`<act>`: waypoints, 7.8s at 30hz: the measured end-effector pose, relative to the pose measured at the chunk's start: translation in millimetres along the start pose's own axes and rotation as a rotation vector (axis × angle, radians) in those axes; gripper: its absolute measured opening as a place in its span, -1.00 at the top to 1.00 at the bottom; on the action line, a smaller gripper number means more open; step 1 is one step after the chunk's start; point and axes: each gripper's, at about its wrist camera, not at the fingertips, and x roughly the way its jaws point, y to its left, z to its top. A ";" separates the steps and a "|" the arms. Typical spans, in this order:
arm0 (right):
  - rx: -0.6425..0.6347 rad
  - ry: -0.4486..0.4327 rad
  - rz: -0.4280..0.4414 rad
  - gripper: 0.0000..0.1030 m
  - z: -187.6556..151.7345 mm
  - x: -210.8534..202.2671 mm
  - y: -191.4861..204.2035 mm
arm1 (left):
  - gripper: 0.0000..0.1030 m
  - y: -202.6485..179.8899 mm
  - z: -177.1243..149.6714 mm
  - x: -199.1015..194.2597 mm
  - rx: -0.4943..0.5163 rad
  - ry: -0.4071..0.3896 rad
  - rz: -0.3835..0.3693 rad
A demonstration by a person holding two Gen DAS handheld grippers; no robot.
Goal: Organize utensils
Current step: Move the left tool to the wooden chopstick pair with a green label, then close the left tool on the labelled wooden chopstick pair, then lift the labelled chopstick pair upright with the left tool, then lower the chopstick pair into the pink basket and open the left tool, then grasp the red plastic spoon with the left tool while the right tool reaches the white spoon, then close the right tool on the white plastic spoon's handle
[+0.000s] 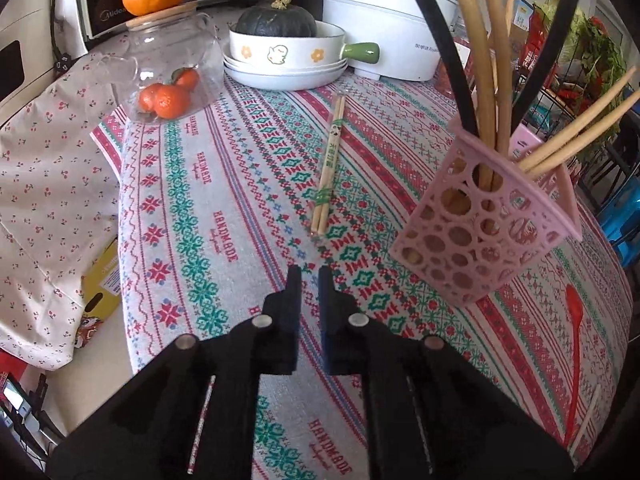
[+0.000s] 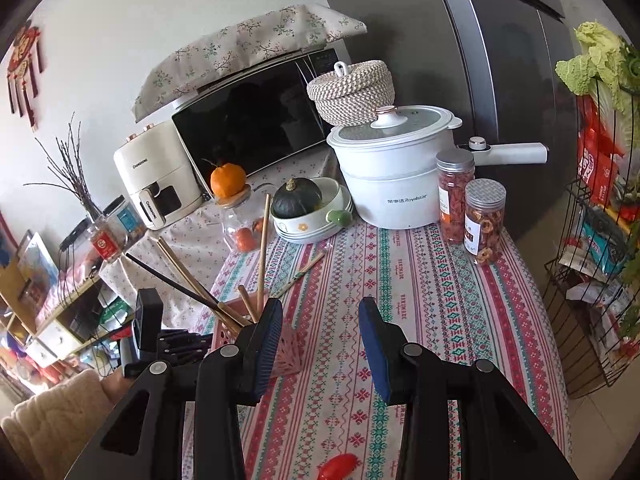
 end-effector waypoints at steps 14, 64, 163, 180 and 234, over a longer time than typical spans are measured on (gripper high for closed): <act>-0.020 0.039 0.010 0.22 -5.9 9.8 5.2 | 0.81 2.2 23.9 41.5 -0.023 -0.026 0.004; -0.051 0.143 0.079 0.22 -20.3 5.3 38.4 | 0.34 -18.9 -20.8 -5.8 -0.268 0.338 0.024; -0.016 0.529 -0.191 -0.37 -126.9 -16.5 -31.1 | -0.09 -208.7 -20.5 -6.8 -0.013 0.275 -0.070; -0.028 0.631 -0.152 -0.37 -146.3 -8.0 -35.1 | 0.45 -220.2 -8.6 13.2 0.057 0.326 -0.010; -0.636 0.570 0.112 0.85 -167.7 58.4 163.0 | 0.45 -51.7 -63.8 -211.0 -0.358 -0.275 0.095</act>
